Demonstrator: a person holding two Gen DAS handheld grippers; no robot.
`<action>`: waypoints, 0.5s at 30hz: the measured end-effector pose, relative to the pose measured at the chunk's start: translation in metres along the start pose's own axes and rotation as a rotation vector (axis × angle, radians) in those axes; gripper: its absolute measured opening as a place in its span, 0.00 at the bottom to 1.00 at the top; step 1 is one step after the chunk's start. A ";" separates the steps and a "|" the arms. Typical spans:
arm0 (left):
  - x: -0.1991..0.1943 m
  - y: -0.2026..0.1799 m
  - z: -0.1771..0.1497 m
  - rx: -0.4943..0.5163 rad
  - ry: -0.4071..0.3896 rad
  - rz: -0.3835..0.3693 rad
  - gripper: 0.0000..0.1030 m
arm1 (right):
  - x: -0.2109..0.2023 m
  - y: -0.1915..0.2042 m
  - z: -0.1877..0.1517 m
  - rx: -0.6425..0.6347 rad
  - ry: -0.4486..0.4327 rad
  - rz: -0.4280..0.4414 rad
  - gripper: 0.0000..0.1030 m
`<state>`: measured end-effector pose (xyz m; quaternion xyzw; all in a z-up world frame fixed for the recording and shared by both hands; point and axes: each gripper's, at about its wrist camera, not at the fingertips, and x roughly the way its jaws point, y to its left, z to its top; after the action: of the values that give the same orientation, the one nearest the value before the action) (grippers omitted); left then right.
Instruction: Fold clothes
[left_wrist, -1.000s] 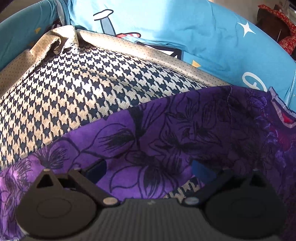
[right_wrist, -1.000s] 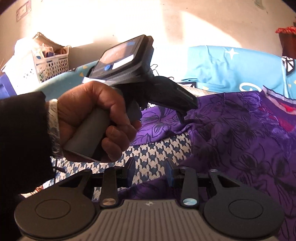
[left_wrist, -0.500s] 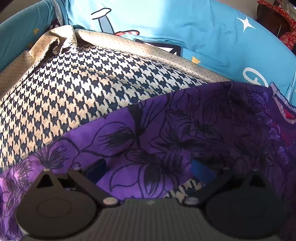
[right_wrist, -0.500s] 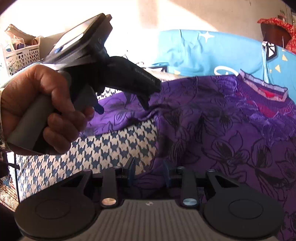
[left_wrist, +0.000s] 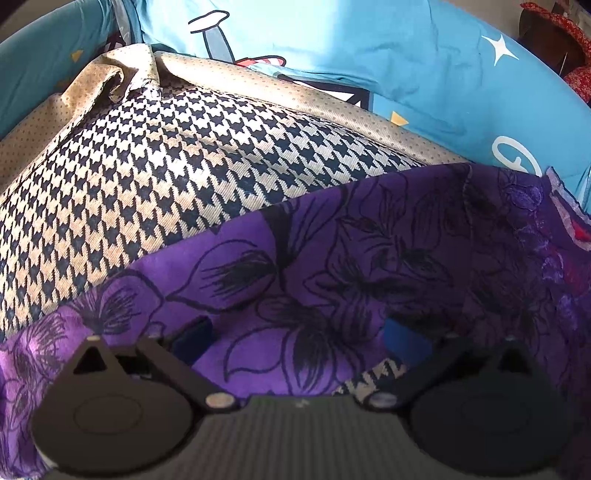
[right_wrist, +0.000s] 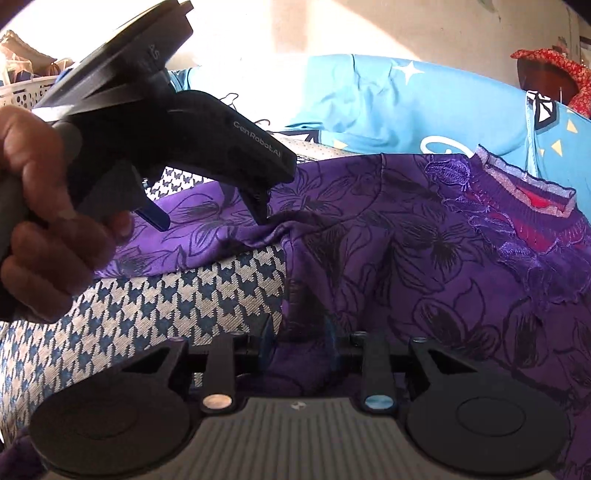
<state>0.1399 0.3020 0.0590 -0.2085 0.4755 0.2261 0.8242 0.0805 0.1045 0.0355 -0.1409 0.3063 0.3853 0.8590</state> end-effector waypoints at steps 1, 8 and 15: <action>0.000 0.000 0.000 0.001 0.001 0.002 0.99 | 0.002 0.001 0.000 -0.006 0.004 0.000 0.23; -0.005 0.003 0.003 -0.015 -0.012 -0.002 0.99 | 0.004 0.000 0.004 0.093 -0.019 0.052 0.07; -0.012 0.005 0.006 0.017 -0.042 0.001 0.99 | 0.012 0.021 0.014 0.172 -0.065 0.180 0.07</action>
<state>0.1361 0.3073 0.0722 -0.1965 0.4600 0.2270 0.8356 0.0768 0.1324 0.0387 -0.0260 0.3214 0.4373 0.8395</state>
